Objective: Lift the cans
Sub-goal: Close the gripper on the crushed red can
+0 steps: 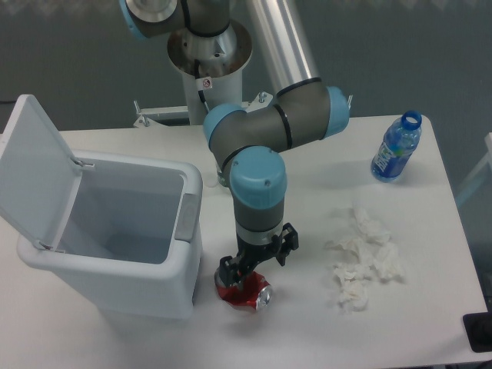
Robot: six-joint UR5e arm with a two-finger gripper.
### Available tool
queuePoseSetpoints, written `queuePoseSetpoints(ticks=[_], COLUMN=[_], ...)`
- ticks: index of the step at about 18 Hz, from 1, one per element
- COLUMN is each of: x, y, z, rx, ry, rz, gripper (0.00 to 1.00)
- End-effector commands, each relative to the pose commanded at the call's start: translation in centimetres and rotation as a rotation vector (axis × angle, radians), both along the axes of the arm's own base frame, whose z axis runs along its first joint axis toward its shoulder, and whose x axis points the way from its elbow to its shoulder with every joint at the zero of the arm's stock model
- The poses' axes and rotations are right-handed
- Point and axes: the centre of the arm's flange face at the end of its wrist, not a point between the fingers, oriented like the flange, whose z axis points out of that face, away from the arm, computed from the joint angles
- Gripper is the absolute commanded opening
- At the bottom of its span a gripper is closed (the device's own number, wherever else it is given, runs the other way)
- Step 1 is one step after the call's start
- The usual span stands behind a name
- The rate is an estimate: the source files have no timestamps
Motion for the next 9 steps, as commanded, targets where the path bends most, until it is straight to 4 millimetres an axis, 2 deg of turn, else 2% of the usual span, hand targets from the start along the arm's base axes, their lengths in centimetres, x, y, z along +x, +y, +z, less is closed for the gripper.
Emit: queuePoseSetpoints(ticks=[4, 9], x=[0.3, 0.6], y=[0.6, 0.3], z=[-1.1, -2.3], rx=[-0.007, -0.022], ry=[-0.015, -0.034], rz=[0.052, 0.089], gripper=[1.0, 1.0])
